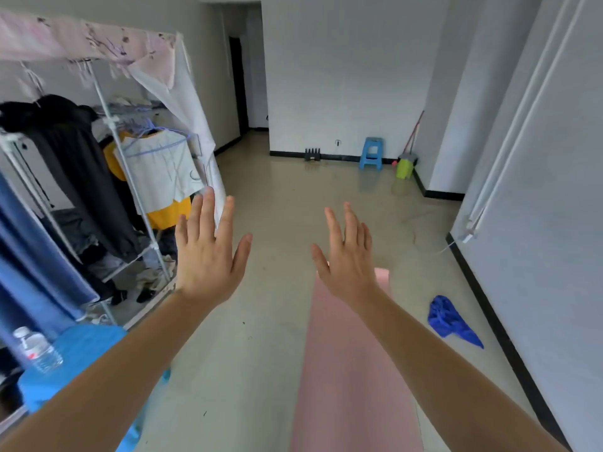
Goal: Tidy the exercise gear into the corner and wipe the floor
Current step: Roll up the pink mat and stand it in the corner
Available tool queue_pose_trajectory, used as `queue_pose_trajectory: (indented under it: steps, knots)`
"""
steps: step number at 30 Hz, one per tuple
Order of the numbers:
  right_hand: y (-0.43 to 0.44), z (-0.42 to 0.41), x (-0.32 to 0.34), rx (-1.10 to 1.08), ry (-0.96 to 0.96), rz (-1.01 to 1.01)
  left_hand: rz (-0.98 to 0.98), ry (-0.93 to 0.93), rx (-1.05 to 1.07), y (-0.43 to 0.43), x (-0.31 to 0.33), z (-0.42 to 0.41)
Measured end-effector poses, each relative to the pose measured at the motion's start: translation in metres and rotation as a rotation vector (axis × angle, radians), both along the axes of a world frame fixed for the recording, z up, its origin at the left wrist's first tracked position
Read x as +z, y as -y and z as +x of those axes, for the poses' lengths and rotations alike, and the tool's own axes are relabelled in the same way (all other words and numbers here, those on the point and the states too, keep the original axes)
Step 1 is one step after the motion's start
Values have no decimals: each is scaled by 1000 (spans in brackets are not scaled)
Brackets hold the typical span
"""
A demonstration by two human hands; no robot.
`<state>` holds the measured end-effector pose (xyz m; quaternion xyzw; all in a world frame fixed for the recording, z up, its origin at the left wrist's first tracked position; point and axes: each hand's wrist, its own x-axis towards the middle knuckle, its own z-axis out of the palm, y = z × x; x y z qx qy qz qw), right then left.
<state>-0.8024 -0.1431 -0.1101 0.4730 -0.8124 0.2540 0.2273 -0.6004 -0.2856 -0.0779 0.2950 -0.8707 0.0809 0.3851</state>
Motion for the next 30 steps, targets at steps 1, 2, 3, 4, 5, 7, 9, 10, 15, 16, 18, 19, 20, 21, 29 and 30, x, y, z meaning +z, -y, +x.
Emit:
queue_pose_trajectory:
  steps: [1, 2, 3, 4, 5, 7, 9, 10, 15, 16, 18, 19, 20, 21, 29, 30]
  knots:
    - [29, -1, 0, 27, -16, 0, 5, -12, 22, 24, -3, 2]
    - [58, -2, -1, 46, -33, 0, 11, -21, 39, 50, -6, 3]
    - [86, -3, -3, 55, -51, 4, 19, -24, 53, 77, -10, 2]
    - [115, -4, -4, 52, -71, 11, 23, -21, 62, 105, -13, 1]
    - [143, -7, -5, 43, -83, 18, 29, -16, 65, 133, -17, -1]
    - [195, -14, -6, 15, -74, 37, 64, 1, 54, 187, -21, -6]
    - [238, -24, 0, -31, -65, 65, 96, 14, 40, 237, -17, -15]
    - [257, -30, 5, -52, -65, 69, 99, 25, 27, 261, -12, -22]
    - [320, -79, 31, -171, -68, 15, 37, 44, -61, 358, 19, -82]
    - [328, -91, 32, -188, -73, 14, 50, 32, -70, 371, 20, -97]
    - [346, -115, 30, -223, -72, 20, 85, 14, -93, 393, 17, -128]
    - [356, -128, 28, -244, -63, 17, 96, 11, -112, 404, 13, -145]
    - [365, -142, 25, -266, -48, 12, 105, 16, -135, 416, 9, -162]
    - [376, -156, 21, -286, -35, 8, 112, 31, -158, 428, 4, -180]
    - [492, -313, -19, -339, 24, 33, 72, 113, -259, 548, -16, -357]
    - [510, -335, -19, -351, 47, 31, 75, 127, -260, 565, -12, -382]
